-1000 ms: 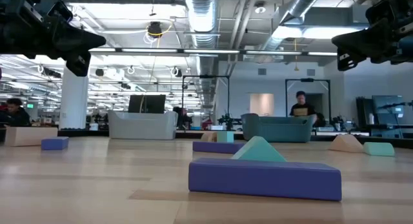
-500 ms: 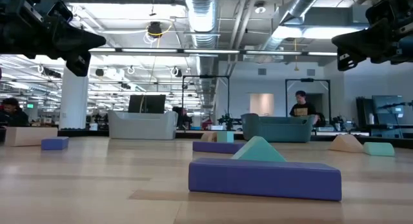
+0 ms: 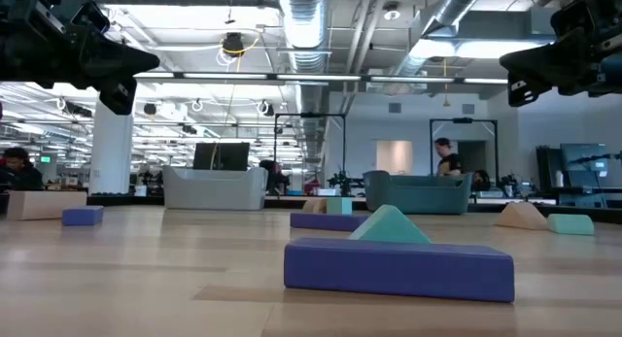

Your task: Sort & place blocks by color

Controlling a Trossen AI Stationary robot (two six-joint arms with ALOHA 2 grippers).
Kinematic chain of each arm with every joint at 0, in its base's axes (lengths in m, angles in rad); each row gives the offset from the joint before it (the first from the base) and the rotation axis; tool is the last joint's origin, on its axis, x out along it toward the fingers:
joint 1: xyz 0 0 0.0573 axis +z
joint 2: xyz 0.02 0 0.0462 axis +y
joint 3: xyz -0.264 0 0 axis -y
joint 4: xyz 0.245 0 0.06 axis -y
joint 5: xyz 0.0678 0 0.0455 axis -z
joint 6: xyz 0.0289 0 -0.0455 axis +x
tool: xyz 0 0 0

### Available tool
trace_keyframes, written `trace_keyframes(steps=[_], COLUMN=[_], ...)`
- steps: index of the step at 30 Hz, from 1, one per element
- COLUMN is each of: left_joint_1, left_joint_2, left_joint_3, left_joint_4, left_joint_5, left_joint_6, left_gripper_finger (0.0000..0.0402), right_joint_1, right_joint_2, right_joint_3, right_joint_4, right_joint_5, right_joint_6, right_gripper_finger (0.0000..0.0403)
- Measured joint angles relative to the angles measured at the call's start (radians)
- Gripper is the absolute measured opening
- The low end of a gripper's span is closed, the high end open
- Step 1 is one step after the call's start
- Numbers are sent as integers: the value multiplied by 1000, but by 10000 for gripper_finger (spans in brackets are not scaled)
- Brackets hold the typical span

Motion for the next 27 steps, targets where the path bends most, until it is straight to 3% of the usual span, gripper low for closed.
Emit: trace_keyframes(steps=[6, 10, 16, 21, 23, 27], left_joint_1=[0, 0, 0, 0, 0, 0], left_joint_2=[0, 0, 0, 0, 0, 0], left_joint_3=[0, 0, 0, 0, 0, 0], left_joint_4=[0, 23, 47, 60, 61, 62], left_joint_5=[-4, -125, -305, -507, -540, -575], left_joint_6=[23, 67, 40, -155, -239, -263], left_gripper_finger=[0, 0, 0, 0, 0, 0], right_joint_1=[0, 0, -6, -5, -5, -5], right_joint_2=[0, 0, 0, 0, 0, 0], right_joint_3=[0, 0, 0, 0, 0, 0], right_joint_4=[0, 1, 3, 3, 3, 3], right_joint_5=[0, 0, 21, 21, 21, 21], right_joint_6=[0, -10, -349, -345, -336, -335], right_gripper_finger=[21, 21, 21, 21, 21, 21])
